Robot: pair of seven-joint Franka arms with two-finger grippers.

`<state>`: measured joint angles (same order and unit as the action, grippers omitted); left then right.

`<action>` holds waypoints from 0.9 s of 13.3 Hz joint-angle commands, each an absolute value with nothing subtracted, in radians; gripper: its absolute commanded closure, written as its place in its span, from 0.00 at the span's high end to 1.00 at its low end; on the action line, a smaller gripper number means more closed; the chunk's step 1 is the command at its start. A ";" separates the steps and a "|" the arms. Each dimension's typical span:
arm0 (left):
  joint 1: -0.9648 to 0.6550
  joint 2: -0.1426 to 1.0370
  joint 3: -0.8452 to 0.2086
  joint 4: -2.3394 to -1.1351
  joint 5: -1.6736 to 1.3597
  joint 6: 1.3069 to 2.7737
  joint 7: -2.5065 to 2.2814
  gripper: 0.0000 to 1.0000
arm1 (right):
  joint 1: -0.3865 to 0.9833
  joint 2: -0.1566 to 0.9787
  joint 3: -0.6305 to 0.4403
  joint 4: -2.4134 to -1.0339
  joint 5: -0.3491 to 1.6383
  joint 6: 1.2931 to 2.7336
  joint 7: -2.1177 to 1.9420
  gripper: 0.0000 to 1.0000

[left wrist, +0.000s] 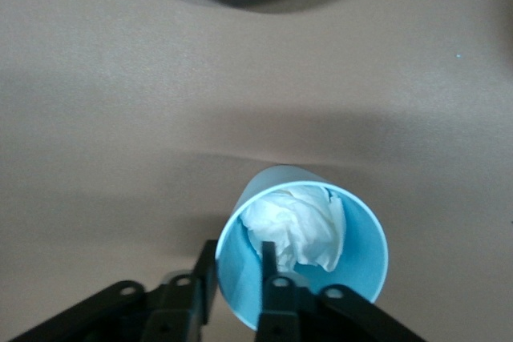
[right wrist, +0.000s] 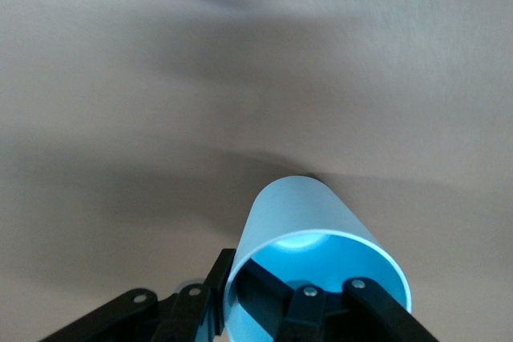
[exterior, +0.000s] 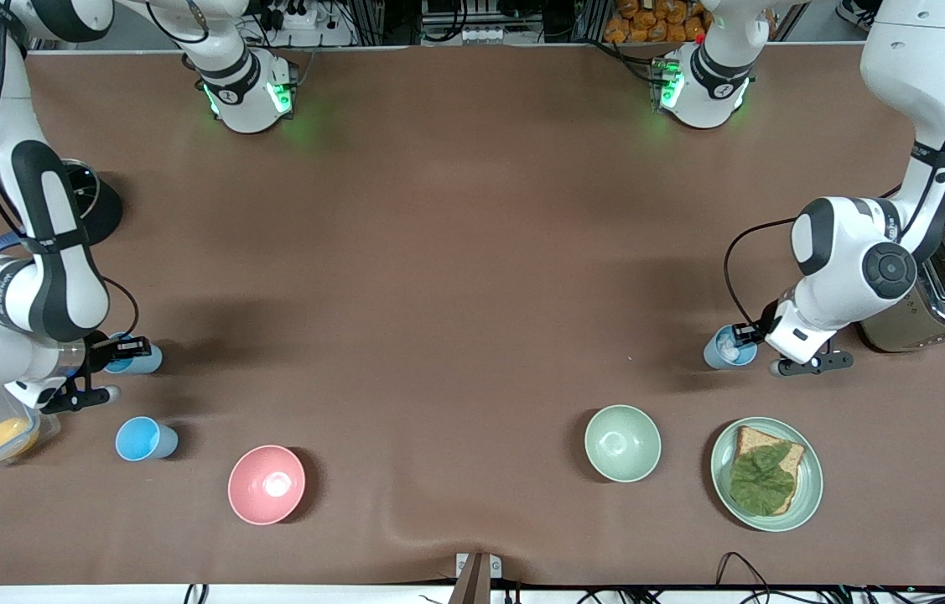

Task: Stack blue cups with both arms
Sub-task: 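Grasp the blue cup with the right gripper while the left gripper grasps the tissue cup, then carry the tissue cup with the left gripper to the table center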

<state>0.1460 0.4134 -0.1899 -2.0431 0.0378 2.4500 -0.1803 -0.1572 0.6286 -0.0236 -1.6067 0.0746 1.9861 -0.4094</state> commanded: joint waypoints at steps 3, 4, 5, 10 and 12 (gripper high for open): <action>0.115 0.385 -0.236 -2.042 0.051 2.453 -0.236 0.00 | -0.095 0.541 -0.021 -1.623 0.037 1.962 -0.407 0.00; 0.114 0.371 -0.279 -2.039 0.051 2.448 -0.291 0.00 | -0.095 0.540 -0.021 -1.623 0.037 1.962 -0.407 0.00; 0.112 0.358 -0.340 -2.037 0.051 2.432 -0.367 0.00 | -0.095 0.537 -0.021 -1.624 0.037 1.962 -0.408 0.00; -0.067 0.409 -0.522 -1.939 0.055 2.416 -0.726 0.00 | -0.094 0.534 -0.021 -1.624 0.035 1.962 -0.414 0.00; -0.174 0.474 -0.522 -1.882 0.109 2.416 -0.854 0.00 | -0.087 0.525 -0.020 -1.623 0.035 1.956 -0.408 0.00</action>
<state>-0.1004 0.3962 -0.5308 -1.9603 0.0531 2.4339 -0.7522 -0.0879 0.5538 -0.0258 -1.6083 0.0513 1.9643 -0.4078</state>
